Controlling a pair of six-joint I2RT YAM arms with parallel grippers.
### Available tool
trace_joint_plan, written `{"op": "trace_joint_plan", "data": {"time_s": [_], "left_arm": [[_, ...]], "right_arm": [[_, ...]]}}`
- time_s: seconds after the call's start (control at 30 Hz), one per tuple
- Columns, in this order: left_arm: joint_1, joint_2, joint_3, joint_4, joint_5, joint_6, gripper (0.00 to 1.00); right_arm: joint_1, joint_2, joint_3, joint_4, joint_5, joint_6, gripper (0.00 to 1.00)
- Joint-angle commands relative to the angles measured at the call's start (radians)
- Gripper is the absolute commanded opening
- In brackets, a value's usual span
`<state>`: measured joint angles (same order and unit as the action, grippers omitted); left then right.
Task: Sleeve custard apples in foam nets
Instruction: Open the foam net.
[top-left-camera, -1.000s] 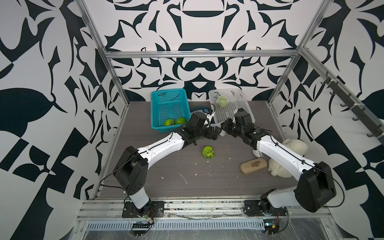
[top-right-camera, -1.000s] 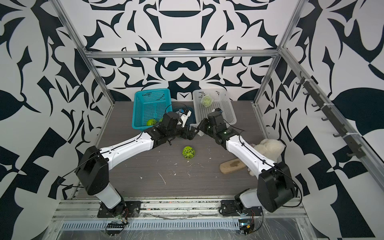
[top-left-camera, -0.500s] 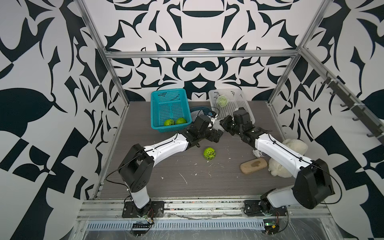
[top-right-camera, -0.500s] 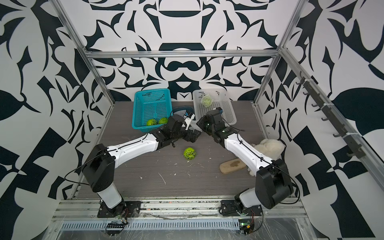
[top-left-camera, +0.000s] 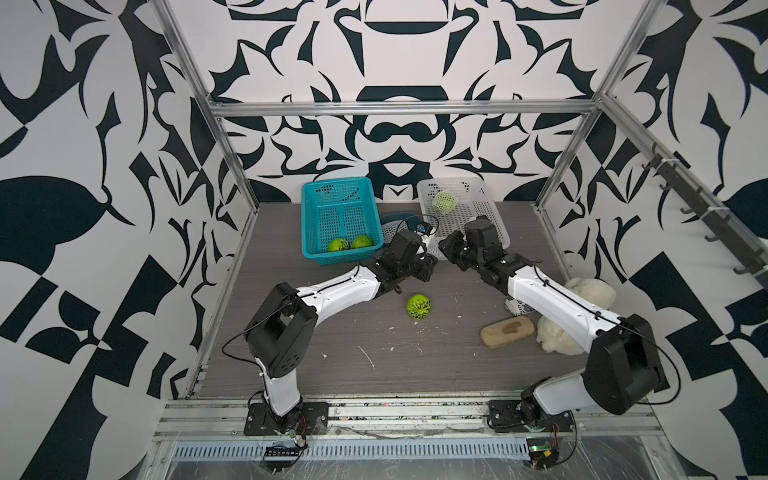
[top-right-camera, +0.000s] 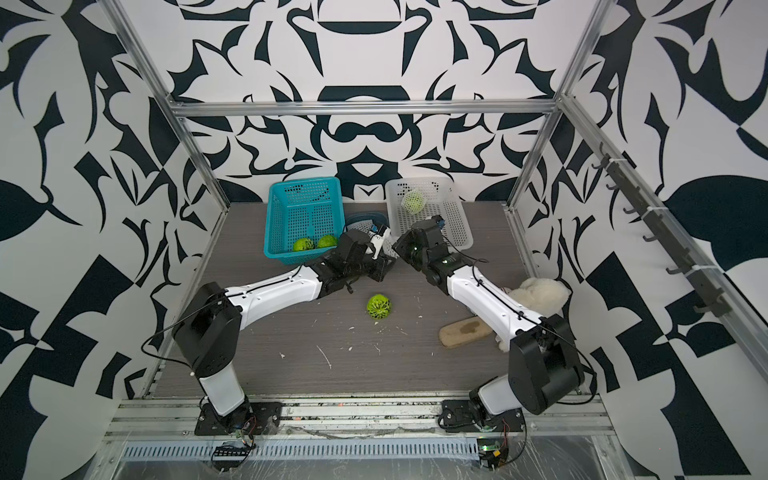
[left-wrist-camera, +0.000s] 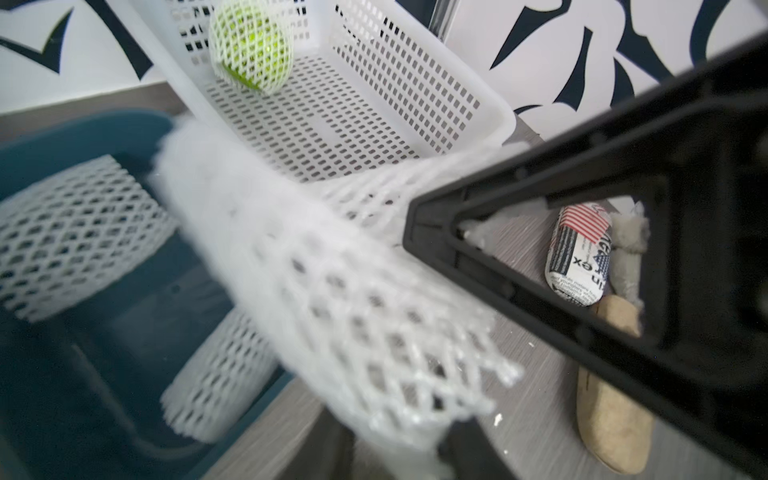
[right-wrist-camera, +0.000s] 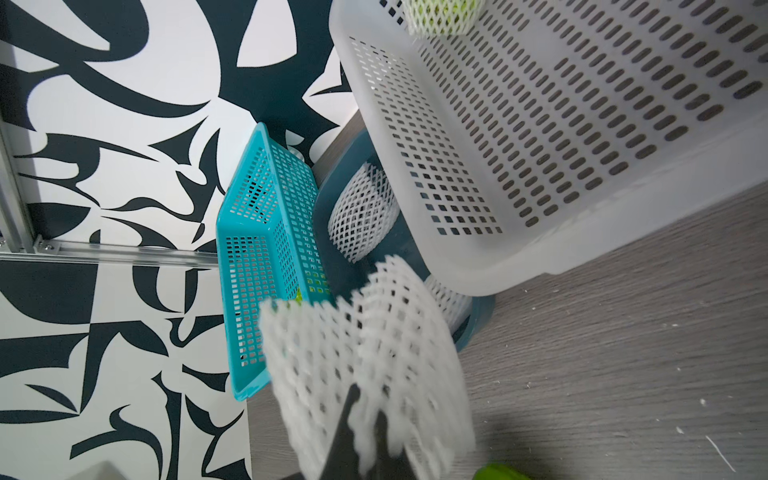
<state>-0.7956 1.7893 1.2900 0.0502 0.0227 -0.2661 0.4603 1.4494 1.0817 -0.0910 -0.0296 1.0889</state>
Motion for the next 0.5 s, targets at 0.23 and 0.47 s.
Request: {"op": "trace_joint_plan", "data": {"time_s": [0.23, 0.47], "left_arm": [[0.041, -0.03, 0.008, 0.04, 0.127, -0.06, 0.0], [0.067, -0.037, -0.01, 0.054, 0.222, -0.122, 0.0]], "right_arm": [[0.006, -0.001, 0.014, 0.055, -0.016, -0.021, 0.03], [-0.013, -0.012, 0.024, 0.066, -0.039, -0.041, 0.97]]}}
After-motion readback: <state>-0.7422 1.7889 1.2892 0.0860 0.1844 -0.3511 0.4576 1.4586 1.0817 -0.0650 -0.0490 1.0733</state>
